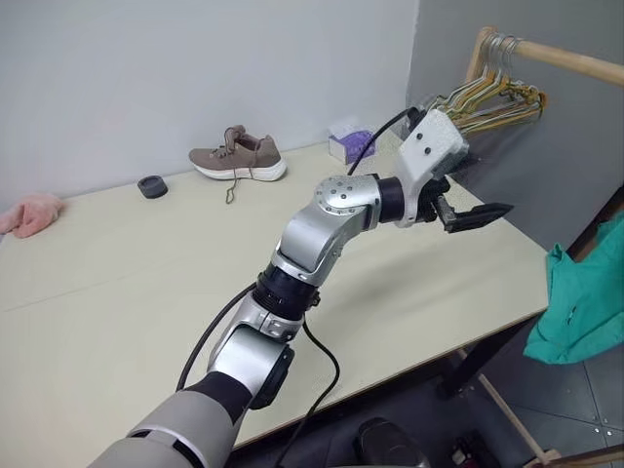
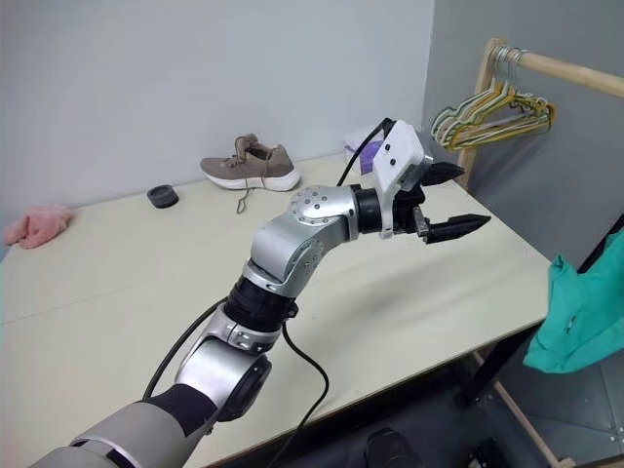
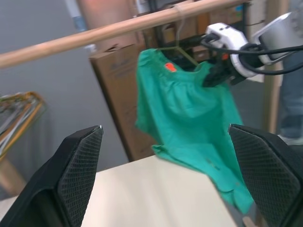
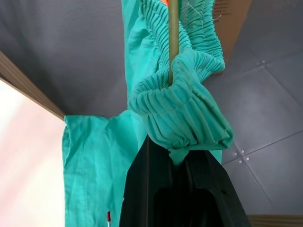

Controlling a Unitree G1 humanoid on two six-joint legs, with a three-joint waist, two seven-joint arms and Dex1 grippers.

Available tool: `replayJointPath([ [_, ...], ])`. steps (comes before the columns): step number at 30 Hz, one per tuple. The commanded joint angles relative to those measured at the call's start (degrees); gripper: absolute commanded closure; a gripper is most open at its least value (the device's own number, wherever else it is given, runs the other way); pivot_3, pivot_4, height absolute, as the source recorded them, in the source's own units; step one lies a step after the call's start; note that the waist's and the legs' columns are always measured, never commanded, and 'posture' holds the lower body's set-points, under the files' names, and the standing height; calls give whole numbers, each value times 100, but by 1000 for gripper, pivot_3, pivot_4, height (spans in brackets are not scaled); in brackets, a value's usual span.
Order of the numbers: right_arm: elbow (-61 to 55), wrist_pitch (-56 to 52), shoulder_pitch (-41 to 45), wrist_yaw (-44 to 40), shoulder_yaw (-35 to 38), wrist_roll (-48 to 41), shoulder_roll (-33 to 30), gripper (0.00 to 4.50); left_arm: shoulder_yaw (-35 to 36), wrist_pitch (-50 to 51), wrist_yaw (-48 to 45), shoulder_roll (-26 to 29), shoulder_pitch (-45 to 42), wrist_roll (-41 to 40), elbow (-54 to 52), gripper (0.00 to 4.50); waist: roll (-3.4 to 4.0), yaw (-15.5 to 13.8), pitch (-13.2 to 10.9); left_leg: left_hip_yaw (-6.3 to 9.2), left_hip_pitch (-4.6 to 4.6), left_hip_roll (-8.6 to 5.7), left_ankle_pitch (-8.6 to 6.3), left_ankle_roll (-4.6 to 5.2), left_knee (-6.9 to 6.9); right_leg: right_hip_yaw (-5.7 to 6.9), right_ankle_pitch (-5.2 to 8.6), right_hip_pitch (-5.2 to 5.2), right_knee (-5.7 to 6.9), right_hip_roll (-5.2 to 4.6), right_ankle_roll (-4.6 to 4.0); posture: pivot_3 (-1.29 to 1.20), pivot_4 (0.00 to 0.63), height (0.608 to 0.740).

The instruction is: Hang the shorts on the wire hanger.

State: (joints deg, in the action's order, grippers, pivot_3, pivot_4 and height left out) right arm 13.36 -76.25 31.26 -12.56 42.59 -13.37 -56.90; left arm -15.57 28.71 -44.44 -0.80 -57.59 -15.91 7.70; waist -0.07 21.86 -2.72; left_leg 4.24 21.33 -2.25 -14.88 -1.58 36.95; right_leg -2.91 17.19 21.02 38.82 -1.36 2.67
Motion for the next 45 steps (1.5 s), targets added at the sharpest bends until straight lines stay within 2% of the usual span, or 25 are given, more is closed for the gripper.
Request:
replayJointPath([
  [1,-371,151,259,-1,134,-143,50,4186,70,-48,-131,-39,-187,-115,-7,3,0,38,0,1,0,0,-1,1,-1,1,0,0,0,0,0,-441,0,740],
  [5,-639,317,294,122,294,-158,142,2949,87,-25,-153,-61,-180,-115,4,0,1,47,0,2,-7,0,-4,7,-1,1,3,-7,0,0,4,-431,0,740],
  [13,-1128,1176,406,630,282,43,268,145,60,-4,-197,28,-131,-87,-24,0,0,49,-1,9,-57,0,-20,20,-3,12,7,-79,-42,-3,8,-430,0,740],
  [17,-1650,2421,247,531,-352,212,389,63,102,-12,-136,141,-38,-39,-31,0,6,64,2,12,-56,0,-20,21,-4,13,6,-87,-63,-3,10,-422,0,740],
  [19,-2045,3148,127,127,-881,127,561,63,136,-49,-21,331,134,82,-80,0,10,101,4,12,-57,1,-21,22,-4,12,5,-90,-69,-3,12,-416,0,740],
  [23,-2831,3811,-198,-462,-1951,-155,1297,63,370,-140,669,868,662,562,-121,0,13,220,8,22,-66,12,-22,20,-6,19,4,-101,-73,5,13,-376,0,740],
  [28,-3108,4500,-448,-893,-3152,-271,2389,63,1104,43,2041,1456,1812,1104,-558,0,30,110,19,53,-63,13,-22,20,1,20,3,-92,-62,1,11,-279,0,740],
  [32,-2400,5481,-580,-862,-3998,115,3337,63,1734,378,3126,1878,3052,1701,-1241,0,-13,-174,20,65,-62,-1,-23,20,9,24,2,-77,-23,-38,10,-194,0,740],
  [35,-1592,6059,-488,-703,-4246,378,3837,63,2071,328,3545,2037,3671,1913,-1527,0,-52,-587,24,84,-58,-9,-23,19,13,40,-2,-68,-7,-53,4,-138,0,740],
  [37,-1002,6343,-428,-706,-4374,409,4202,63,2426,279,3739,1933,4010,1765,-1601,0,-59,-894,28,89,-58,-19,-22,18,13,45,-16,-64,-1,-63,-20,-107,0,740],
  [42,-263,6774,-307,-876,-4519,546,4451,63,2758,79,3819,1757,4178,1524,-1632,0,-67,-1599,29,108,-54,-29,-20,14,18,66,-21,-62,-1,-70,-30,-53,0,740],
  [45,-117,6849,-269,-959,-4516,551,4459,63,2810,66,3784,1777,4164,1452,-1626,0,-68,-1746,29,106,-54,-31,-19,13,20,65,-23,-62,0,-70,-34,-38,7,740],
])
